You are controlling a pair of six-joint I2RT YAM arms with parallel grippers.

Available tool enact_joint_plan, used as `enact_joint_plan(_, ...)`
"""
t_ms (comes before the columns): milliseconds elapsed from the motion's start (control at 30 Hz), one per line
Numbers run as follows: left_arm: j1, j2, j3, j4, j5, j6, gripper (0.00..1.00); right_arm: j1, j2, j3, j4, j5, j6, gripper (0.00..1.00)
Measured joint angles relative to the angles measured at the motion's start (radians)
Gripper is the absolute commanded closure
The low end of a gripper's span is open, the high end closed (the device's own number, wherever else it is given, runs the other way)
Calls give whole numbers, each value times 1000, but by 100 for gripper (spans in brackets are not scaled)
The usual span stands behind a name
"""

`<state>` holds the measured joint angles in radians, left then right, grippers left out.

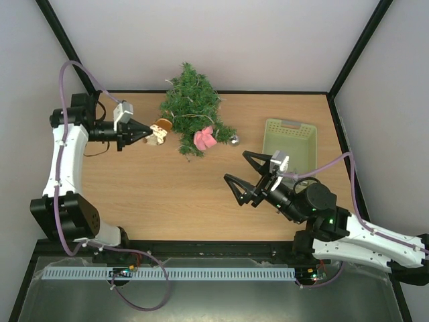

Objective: Decorate the small christmas tree
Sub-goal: Hang the decoration item on the Christmas tree.

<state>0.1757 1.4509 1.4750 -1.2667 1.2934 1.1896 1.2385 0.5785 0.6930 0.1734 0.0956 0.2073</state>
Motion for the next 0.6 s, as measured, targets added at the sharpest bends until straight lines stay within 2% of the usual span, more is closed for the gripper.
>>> enact_joint_plan(333,10,127,145,-14,0,-16,98,0,16,4,-13,55,-70,2)
enact_joint_plan(600,52,167,149,-14,13,-23,98,0,60,4,-13,81,-90,2)
